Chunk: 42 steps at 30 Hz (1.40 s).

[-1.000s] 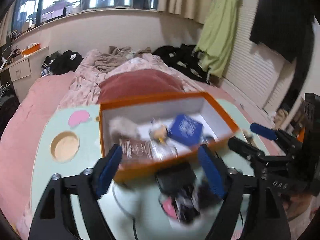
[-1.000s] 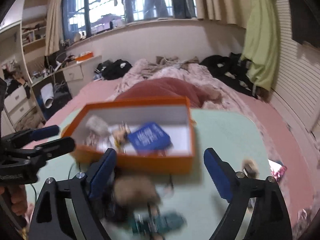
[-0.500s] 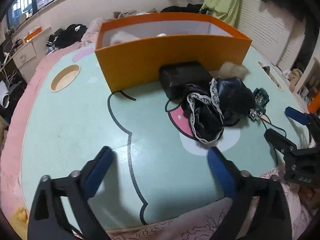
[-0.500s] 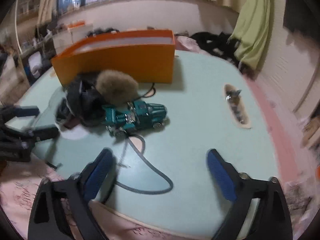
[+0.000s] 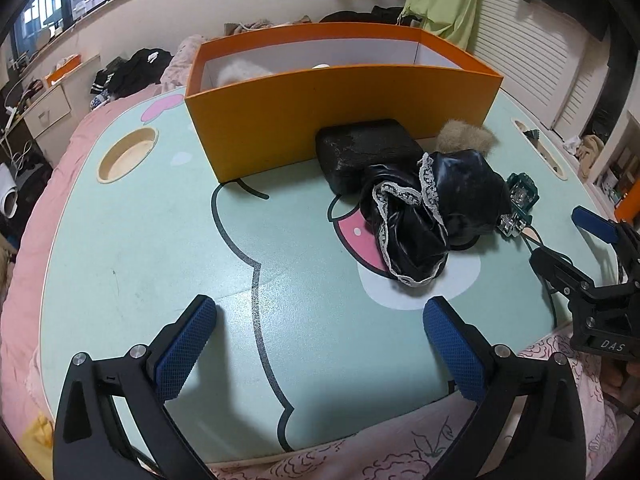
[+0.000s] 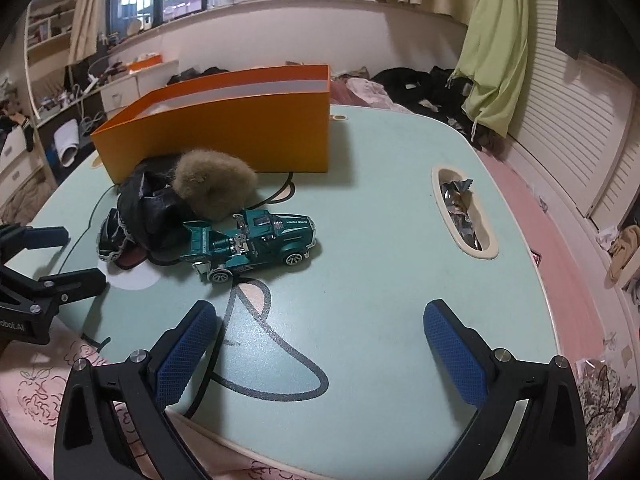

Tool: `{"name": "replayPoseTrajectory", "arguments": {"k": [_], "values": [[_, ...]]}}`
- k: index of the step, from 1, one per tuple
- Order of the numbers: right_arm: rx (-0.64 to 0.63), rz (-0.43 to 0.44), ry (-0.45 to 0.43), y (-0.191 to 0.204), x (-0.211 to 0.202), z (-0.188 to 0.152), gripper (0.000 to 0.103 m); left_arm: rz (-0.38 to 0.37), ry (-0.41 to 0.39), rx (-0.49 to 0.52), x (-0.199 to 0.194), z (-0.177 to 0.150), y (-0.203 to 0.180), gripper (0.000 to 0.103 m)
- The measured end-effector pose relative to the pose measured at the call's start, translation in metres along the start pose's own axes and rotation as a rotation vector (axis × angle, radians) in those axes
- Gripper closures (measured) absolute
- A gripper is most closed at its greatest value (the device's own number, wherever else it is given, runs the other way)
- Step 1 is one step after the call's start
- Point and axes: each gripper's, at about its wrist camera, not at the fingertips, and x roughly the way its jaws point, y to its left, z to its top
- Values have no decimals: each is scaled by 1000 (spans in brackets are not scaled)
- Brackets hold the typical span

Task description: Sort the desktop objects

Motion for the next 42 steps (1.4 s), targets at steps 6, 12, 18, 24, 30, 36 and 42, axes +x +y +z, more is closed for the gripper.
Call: {"name": "replayPoseTrajectory", "arguments": {"k": [6,12,18,24,30,36,42], "values": [[4,8,-11,1,-2,0,0,-1,0,0,0,0,0,0],[15,67,-17,2,-8,15,0,-3,0,-2,2,-1,1,0],[-114,42,28,28,7,47,0,-3,-1,-2,2,-2,0,0],[-117,97,154,27,39,61,29,-3,-1,-2,2,-2,0,0],[-112,121,104,22,29,55,29,-22,-7,0,-2,-2,-1,0],[-27,168,6,9,4,45,29,-182,-83,-15,-20,18,-1,0],[8,171,-48,3,-11,51,29,-177,24,63,21,47,-30,17]]}}
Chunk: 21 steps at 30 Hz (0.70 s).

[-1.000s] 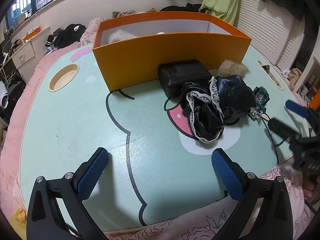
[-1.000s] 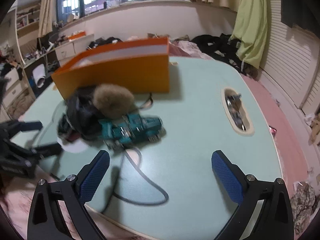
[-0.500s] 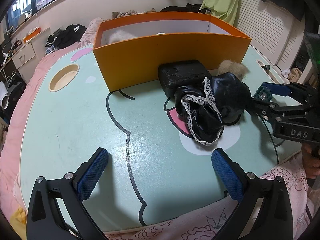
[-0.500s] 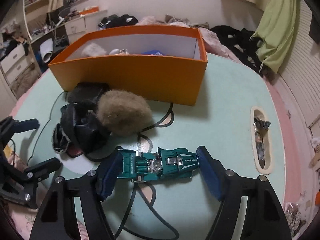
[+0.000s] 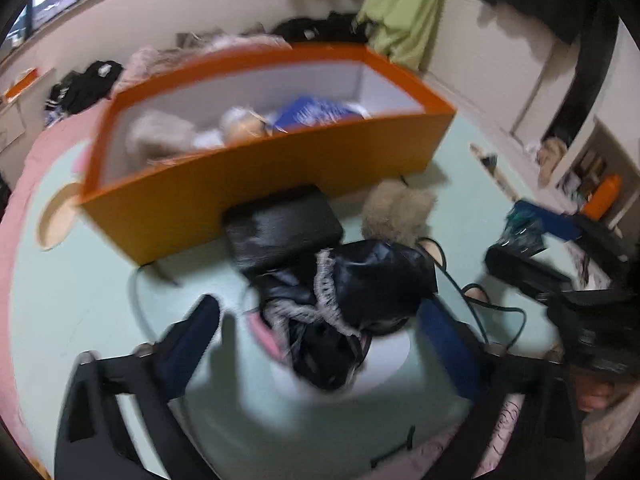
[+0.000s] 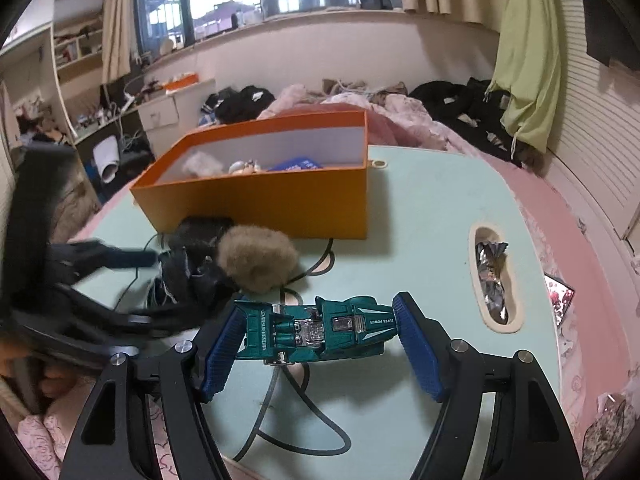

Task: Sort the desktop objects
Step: 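Grasp the green toy car with the right gripper while the left grasps the black lace cloth, then drop the green car into the orange box while the left gripper drops the lace cloth in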

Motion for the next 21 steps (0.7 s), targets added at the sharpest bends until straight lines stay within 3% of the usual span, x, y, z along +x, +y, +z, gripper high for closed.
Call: {"name": "replayPoseTrajectory", "arguments": {"k": [2,5,9,13,19,21], "values": [[13,-6,-1,-6,1,1,29,15,-13,41,-3,-1,-8,43],[40,-3,-4,-13,1,0,29,-62,-13,34,-13,-10,-6,65],[80,13,-26,-21,-1,13,29,-132,-69,-1,-37,-21,5,68],[110,53,-85,-30,-10,43,29,-169,-198,-53,-81,-1,21,69],[124,129,-114,-22,4,101,29,-118,-325,-125,-104,59,53,68],[115,155,-95,-14,23,114,29,-79,-322,-151,-93,75,67,57]]}}
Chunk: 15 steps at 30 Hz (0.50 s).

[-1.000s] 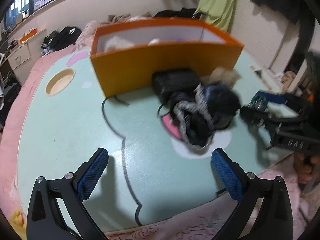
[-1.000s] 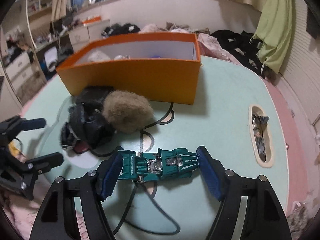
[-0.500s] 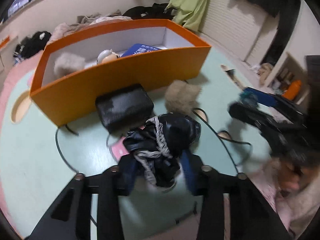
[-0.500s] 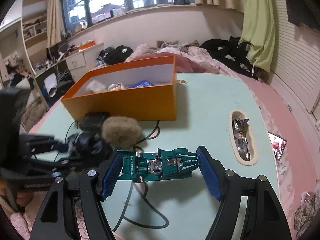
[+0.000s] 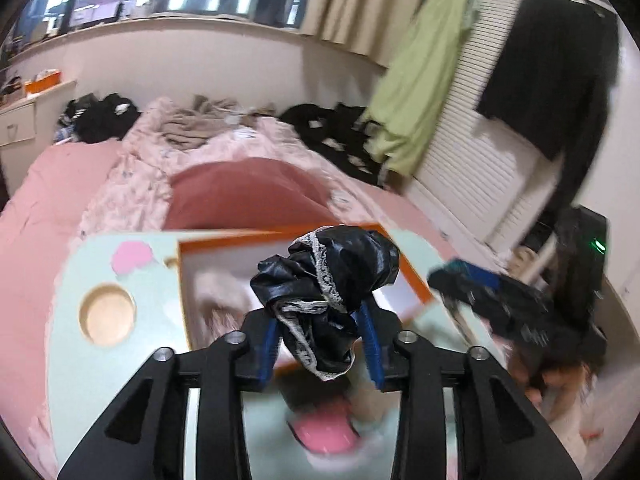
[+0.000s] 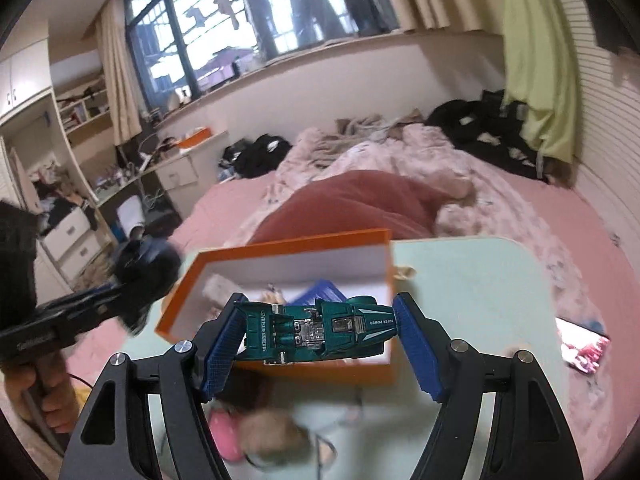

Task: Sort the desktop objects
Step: 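Drop the green car into the orange box while the left gripper drops the lace cloth in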

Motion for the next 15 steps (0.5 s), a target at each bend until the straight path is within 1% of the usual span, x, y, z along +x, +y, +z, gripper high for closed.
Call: {"name": "replayPoseTrajectory", "arguments": {"k": [1,2,3,4,5,6,7,8,9,11,13,15], "values": [[-3,1,13,2,9,2,28,38,28,-21,15,4,7,41],[-7,-1,32,3,20,3,27,69,56,-44,25,3,14,34],[-11,-8,53,3,31,3,26,94,91,-72,36,4,21,34],[-11,-19,67,2,36,3,26,93,128,-103,46,1,26,34],[-2,-32,75,-1,39,1,26,76,147,-123,51,-3,28,34],[15,-15,72,-4,36,-1,24,51,150,-136,52,-7,29,34],[31,6,65,-6,31,-3,22,12,134,-133,47,-13,29,34],[44,18,52,-7,23,-6,18,0,125,-125,43,-17,27,33],[46,3,33,-7,12,-10,17,-6,113,-108,37,-20,24,33],[11,-37,7,-3,-7,-20,16,6,100,-63,24,-29,16,33],[-17,-69,13,2,-19,-32,13,27,113,-15,13,-43,6,33],[-51,-102,52,10,-29,-56,11,49,137,20,7,-58,0,31]]}}
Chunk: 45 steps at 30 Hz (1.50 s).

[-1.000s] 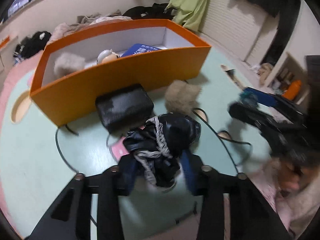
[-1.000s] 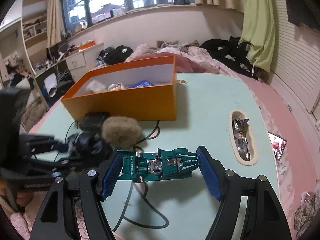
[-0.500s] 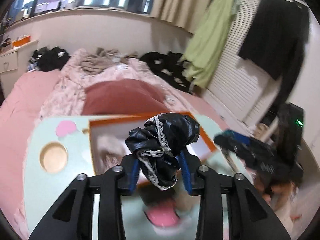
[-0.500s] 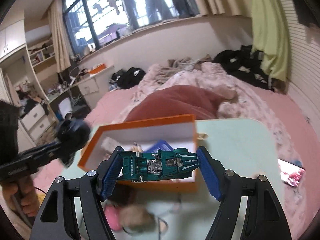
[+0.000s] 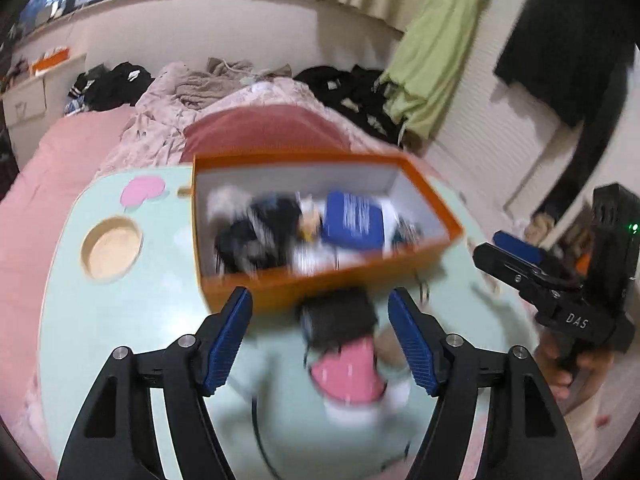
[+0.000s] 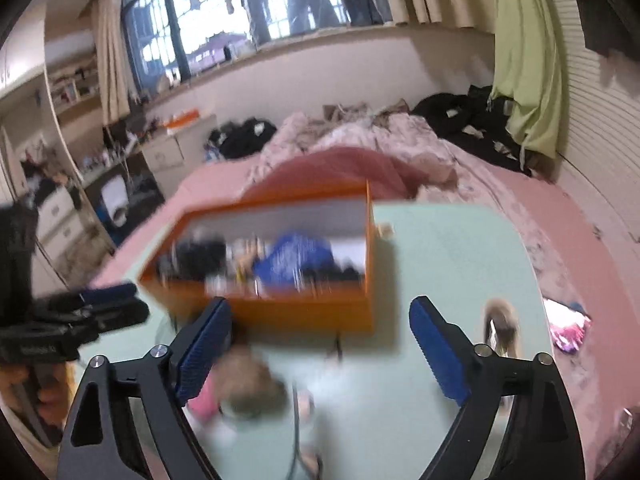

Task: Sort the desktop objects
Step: 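Drop the green car into the orange box while the left gripper drops the lace cloth in, then withdraw both grippers and reach toward the brown pompom and black pouch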

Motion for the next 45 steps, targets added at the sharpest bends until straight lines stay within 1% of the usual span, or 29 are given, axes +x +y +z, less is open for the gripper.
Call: {"name": "replayPoseTrajectory", "arguments": {"k": [3,4,6,8,9,10,11,13,35,37,38,41,45], "values": [[-60,-42,63,16,-2,-34,11,64,57,42,2,-32,-3,30],[-93,-70,79,23,-1,-45,11,92,75,53,7,-41,-6,30],[-148,-118,100,33,2,-62,11,133,112,71,18,-53,-8,30],[-187,-158,124,39,9,-74,11,155,145,64,28,-63,-8,30],[-197,-169,144,41,16,-79,8,197,135,67,33,-66,-8,26],[-195,-173,165,41,22,-83,5,234,138,70,35,-69,-8,18],[-172,-142,163,38,26,-85,0,237,135,66,36,-71,-8,10],[-165,-119,159,33,27,-86,0,240,147,66,40,-74,-7,0],[-176,-108,135,31,27,-87,0,236,140,64,40,-74,-4,0],[-161,-82,127,30,25,-84,0,235,139,63,40,-74,-3,0],[-146,-58,126,28,24,-82,2,235,139,62,39,-74,-7,0],[-85,2,106,25,23,-66,4,235,138,62,38,-75,-7,0],[-77,55,115,34,34,-47,4,235,138,62,38,-76,-7,0]]}}
